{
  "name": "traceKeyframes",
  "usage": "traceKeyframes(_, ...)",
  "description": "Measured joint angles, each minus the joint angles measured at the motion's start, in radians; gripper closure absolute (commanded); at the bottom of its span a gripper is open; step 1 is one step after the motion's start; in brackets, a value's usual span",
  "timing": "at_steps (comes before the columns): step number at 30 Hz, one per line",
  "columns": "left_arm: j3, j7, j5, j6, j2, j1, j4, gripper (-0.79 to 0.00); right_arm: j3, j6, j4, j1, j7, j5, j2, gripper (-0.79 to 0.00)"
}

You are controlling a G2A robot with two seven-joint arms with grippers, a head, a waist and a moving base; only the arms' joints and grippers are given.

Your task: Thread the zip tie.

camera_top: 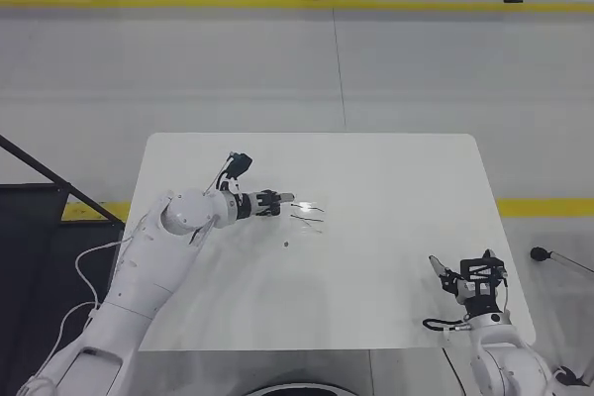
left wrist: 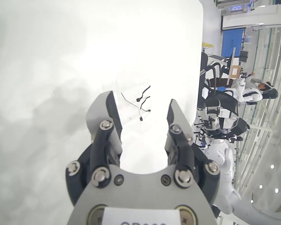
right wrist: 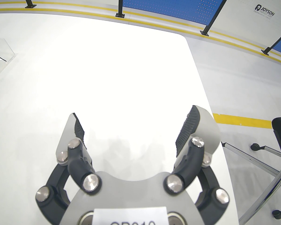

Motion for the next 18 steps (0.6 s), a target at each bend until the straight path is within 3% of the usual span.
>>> traceKeyframes(18,0.097,0.017,-0.022,-0.015,-0.038,-0.093,0.143,-0.345,0.000,0.000,0.000,0.000,0.000,0.000,0.000,-0.785)
